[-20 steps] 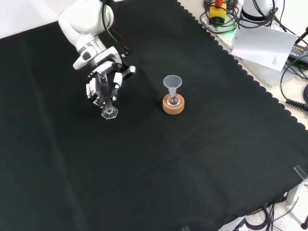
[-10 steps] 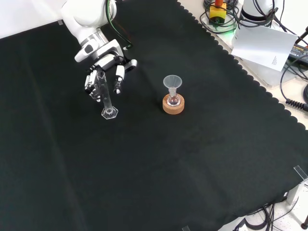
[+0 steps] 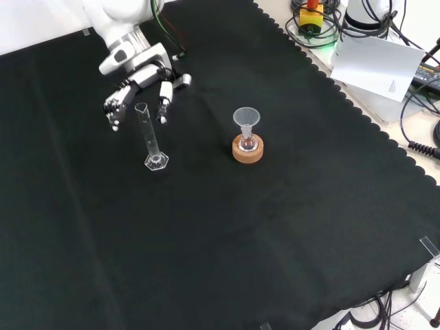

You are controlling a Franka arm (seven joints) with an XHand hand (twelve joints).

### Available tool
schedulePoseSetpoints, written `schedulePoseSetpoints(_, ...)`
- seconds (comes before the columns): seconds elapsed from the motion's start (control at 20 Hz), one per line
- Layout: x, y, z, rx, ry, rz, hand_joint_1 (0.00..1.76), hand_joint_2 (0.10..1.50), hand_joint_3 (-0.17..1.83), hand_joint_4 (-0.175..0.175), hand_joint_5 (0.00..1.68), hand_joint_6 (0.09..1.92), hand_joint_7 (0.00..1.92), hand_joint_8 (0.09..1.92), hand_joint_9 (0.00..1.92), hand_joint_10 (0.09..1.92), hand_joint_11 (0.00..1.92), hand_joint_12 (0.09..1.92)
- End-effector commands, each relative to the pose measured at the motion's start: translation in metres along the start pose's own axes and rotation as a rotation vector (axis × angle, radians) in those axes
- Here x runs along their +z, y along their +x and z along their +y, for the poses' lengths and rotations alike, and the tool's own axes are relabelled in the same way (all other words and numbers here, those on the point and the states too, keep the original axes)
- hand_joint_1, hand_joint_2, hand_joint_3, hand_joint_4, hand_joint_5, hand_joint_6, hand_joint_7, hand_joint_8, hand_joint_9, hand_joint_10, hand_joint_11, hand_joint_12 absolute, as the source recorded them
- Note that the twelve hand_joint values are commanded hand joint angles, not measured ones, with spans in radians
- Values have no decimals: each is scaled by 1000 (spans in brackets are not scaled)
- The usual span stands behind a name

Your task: Put the graduated cylinder back on the table.

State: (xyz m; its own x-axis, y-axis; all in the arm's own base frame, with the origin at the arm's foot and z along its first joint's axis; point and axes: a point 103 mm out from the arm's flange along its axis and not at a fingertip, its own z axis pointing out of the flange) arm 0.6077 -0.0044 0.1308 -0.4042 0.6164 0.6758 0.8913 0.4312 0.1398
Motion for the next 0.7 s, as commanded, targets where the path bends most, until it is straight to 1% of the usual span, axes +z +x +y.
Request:
schedulePoseSetpoints(0.05, -59, 29, -12, 18, -59, -109, 838, 955, -175, -76, 206, 87, 0, 599, 478, 87, 5, 1422)
schedulePoseSetpoints(0.25, -83, 51, -26, 18, -74, -167, 836, 952, -175, -75, 200, 87, 0, 591, 472, 87, 0, 1421)
schedulePoseSetpoints(0.35, -93, 65, -35, 19, -77, -210, 835, 951, -175, -75, 201, 87, 0, 590, 471, 87, 0, 1420)
schedulePoseSetpoints(0.55, -111, 97, -59, 23, -93, -286, 835, 950, -175, -73, 205, 87, 0, 588, 472, 87, 0, 1417)
schedulePoseSetpoints(0.7, -120, 115, -77, 32, -95, -348, 835, 951, -175, -69, 221, 87, 6, 595, 479, 87, 0, 1414)
